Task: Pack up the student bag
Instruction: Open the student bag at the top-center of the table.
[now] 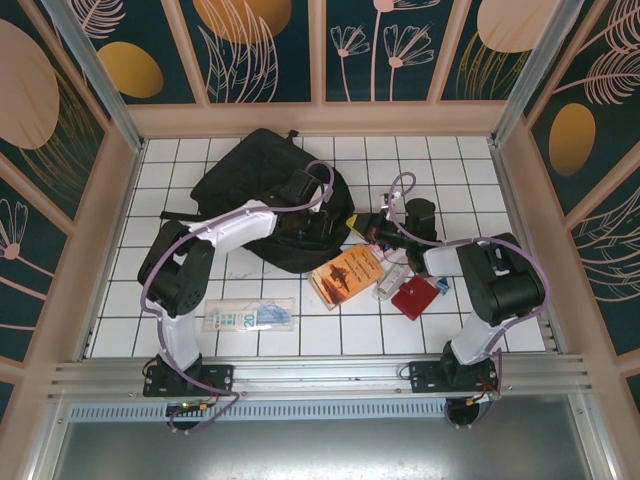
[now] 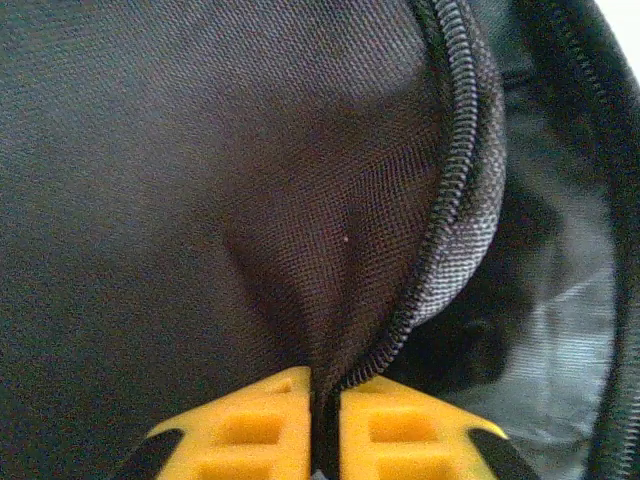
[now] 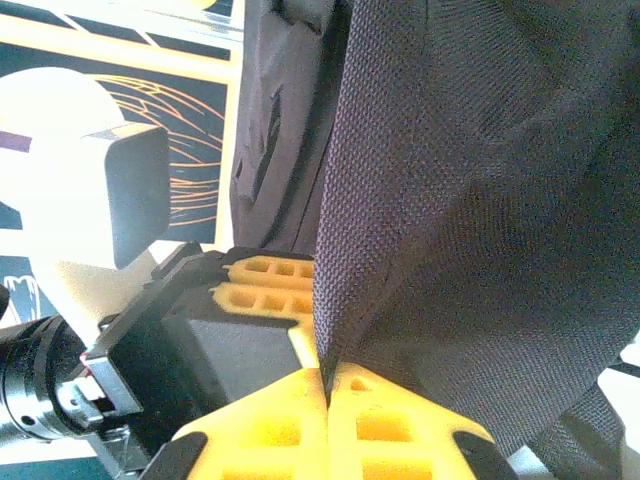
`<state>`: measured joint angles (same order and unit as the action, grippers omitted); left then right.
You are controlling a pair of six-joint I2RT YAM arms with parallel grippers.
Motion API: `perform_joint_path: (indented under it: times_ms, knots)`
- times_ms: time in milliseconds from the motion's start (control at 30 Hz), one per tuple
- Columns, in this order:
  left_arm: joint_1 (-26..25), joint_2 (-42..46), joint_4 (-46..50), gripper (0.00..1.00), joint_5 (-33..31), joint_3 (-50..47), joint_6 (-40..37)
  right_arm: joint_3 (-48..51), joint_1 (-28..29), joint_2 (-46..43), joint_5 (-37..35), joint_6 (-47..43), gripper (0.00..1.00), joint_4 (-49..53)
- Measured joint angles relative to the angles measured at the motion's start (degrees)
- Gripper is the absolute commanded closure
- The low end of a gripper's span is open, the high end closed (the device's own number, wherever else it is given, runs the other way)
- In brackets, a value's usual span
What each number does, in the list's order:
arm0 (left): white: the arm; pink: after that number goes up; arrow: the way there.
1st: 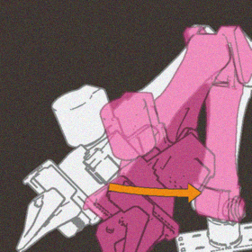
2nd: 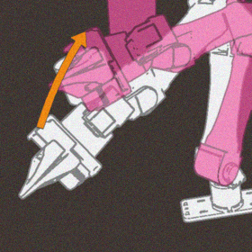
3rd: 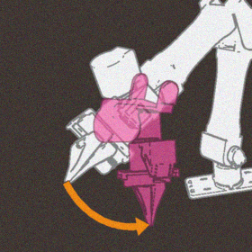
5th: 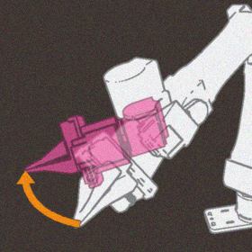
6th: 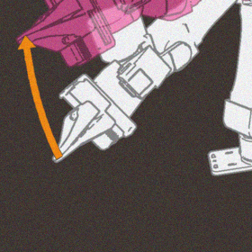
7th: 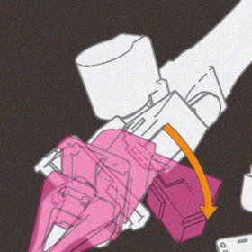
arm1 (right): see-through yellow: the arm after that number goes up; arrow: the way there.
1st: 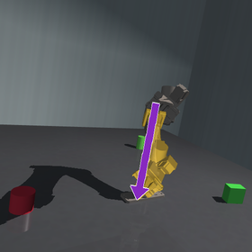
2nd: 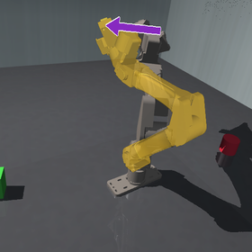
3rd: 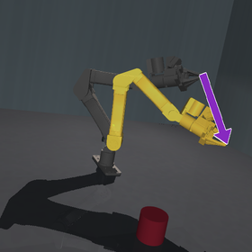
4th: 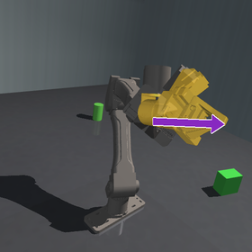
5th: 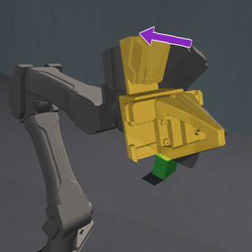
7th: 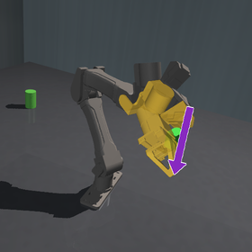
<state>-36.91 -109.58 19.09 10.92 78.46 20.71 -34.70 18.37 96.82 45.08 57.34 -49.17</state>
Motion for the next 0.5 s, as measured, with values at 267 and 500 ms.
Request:
perform_joint_path:
  times_ms: [267,500]
  knots:
    - [0.0,2.0,2.5,1.00,-3.4,0.3,-2.6,-0.3,-0.6,-2.4,-1.4,-3.7,1.00,6.1]
    - [0.3,7.2,5.3,1.00,-4.2,5.2,-3.8,-4.7,-0.5,-4.9,-5.9,-10.6,1.00,18.0]
